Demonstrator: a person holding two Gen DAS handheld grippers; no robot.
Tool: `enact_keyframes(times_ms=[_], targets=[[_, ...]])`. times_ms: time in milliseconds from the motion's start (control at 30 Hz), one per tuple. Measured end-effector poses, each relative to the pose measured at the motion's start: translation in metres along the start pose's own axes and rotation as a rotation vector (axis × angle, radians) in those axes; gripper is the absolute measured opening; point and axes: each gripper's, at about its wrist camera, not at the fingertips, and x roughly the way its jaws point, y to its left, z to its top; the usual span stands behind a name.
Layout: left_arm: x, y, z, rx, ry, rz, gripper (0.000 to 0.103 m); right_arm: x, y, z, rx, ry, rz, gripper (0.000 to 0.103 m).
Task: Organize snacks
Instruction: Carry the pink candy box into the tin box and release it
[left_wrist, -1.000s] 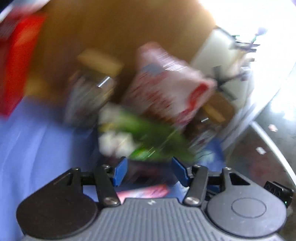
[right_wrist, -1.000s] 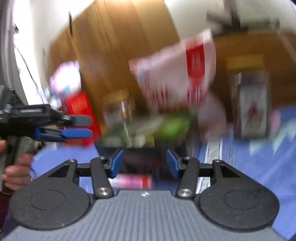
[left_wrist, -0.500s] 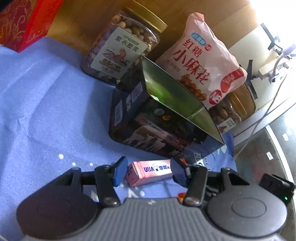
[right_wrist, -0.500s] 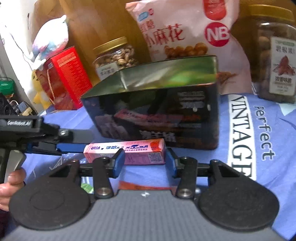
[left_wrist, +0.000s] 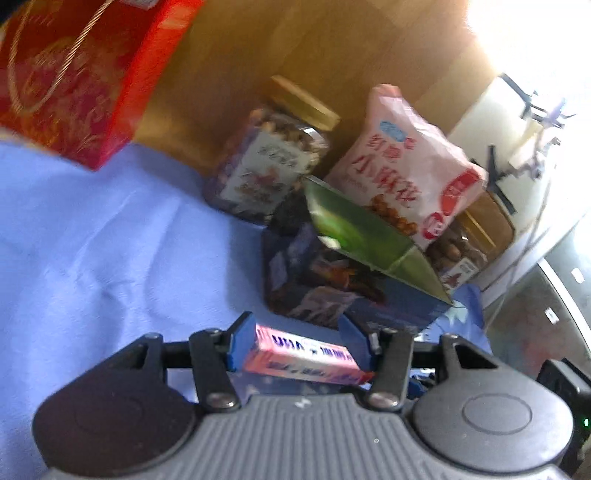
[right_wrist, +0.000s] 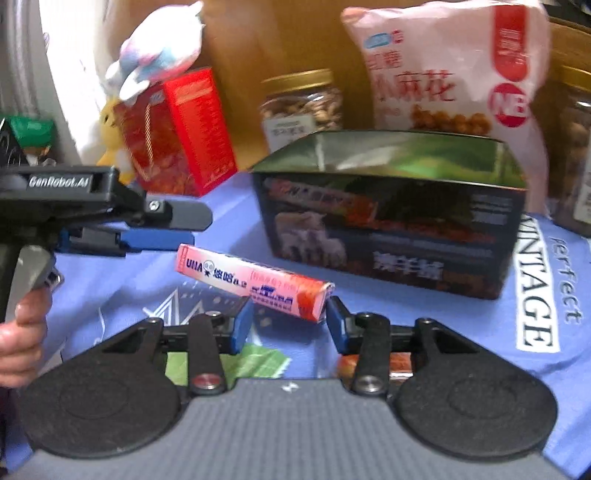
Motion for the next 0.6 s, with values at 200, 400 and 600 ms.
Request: enact_keyframes(times_ms=[200, 400, 600], targets=[[-0.009, 0.019, 0.007, -0.055, -0.001, -0.050, 0.046, 0.005, 0.004, 0.003, -0.025, 0.022, 0.016, 0.047], [-0.023, 0.021, 0.009, 0.000, -0.009, -0.024, 0.047, 0.006, 0.003, 0.005, -0.077, 0.036, 0.004, 0.047], [0.006, 0.034, -0.002, -0.039, 0.082, -0.010, 0.047, 0.017, 0.002, 0.003, -0.071, 0.043, 0.010, 0.048]])
